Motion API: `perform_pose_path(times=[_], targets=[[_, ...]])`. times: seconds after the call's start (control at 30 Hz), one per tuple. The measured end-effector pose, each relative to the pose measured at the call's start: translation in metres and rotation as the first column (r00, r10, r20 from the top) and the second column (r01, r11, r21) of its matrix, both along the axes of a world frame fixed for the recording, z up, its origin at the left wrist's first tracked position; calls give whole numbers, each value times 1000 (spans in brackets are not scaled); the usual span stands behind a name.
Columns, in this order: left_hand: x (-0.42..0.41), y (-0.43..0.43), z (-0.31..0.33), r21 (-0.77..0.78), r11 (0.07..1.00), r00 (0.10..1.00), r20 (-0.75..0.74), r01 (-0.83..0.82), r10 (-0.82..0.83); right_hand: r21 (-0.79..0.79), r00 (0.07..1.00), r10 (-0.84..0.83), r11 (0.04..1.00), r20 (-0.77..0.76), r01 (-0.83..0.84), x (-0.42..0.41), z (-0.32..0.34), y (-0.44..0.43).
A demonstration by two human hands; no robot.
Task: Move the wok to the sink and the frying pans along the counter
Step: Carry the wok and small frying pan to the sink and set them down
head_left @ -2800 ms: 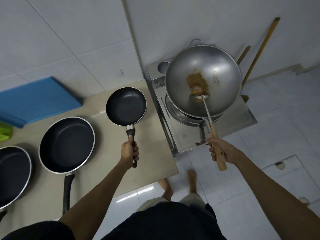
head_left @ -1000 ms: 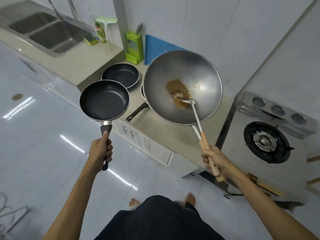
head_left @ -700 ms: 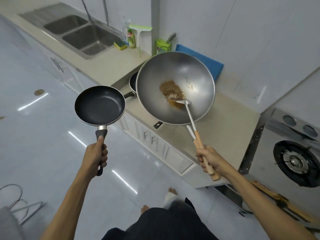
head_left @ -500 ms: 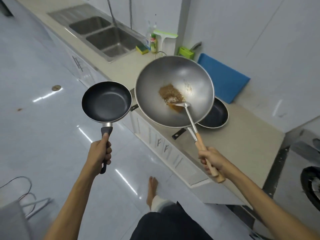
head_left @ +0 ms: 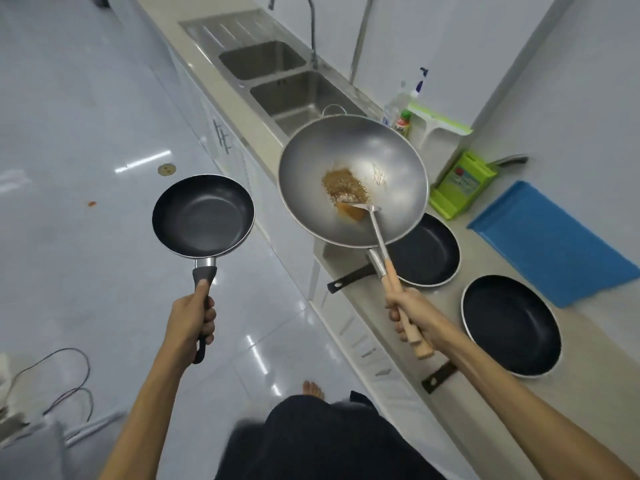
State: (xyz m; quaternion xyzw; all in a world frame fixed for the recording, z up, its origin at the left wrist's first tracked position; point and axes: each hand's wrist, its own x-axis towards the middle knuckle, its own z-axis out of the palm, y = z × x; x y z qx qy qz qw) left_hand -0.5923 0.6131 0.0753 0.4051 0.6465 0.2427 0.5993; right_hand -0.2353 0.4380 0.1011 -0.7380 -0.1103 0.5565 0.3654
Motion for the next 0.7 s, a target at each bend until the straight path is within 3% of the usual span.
perform_pose_path(times=[0.37,0.7], targets=[[-37,231,-18,-43,991,990,49,-127,129,-47,996,76,996,38,-74,-17,-15,261],[-103,497,1,8,995,995,-19,-98,98,-30,997,27,999,-66,-29,-79,-17,506]])
